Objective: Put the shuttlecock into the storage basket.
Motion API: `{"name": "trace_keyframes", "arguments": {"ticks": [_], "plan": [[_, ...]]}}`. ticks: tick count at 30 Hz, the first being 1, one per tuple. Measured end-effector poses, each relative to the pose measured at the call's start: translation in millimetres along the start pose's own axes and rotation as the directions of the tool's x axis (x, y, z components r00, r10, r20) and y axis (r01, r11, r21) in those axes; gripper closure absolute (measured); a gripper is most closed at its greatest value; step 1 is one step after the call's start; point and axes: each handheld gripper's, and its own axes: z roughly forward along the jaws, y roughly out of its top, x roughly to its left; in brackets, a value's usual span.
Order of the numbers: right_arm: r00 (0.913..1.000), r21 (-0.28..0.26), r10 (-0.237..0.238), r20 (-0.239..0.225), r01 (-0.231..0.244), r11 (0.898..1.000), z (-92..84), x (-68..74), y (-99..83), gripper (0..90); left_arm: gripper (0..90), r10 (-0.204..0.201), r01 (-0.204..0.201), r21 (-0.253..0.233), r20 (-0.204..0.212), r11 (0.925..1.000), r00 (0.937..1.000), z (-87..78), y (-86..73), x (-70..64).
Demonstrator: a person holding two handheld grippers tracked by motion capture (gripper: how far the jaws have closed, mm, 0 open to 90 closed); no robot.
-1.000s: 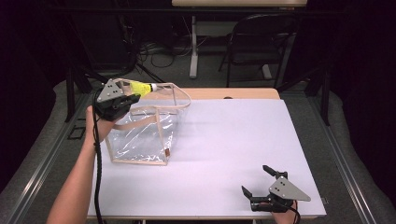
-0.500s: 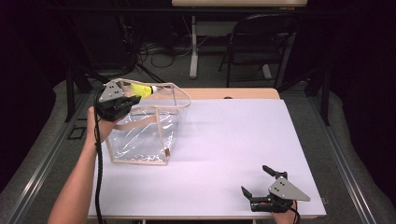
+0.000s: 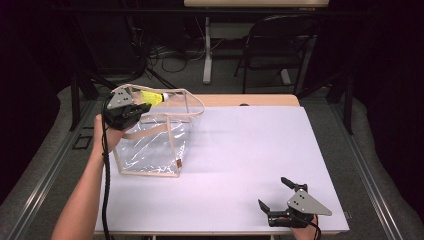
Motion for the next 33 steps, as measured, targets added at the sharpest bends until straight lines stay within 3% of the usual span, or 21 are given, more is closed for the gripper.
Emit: {"name": "trace_keyframes", "arguments": {"ticks": [25, 33], "plan": [[1.0, 0.005, -0.001, 0.0, 0.001, 1.0, 0.4, -0.1, -0.2, 0.3, 88.2, -0.034, 0.034, 0.039, 0.008, 0.9987, 0.9994, 10.9, -4.5, 7.3], [1.0, 0.004, -0.001, 0.0, 0.001, 1.0, 0.4, 0.0, -0.2, 0.3, 89.2, -0.026, 0.026, 0.057, -0.005, 0.998, 0.9996, 14.2, -3.1, 7.5]]}}
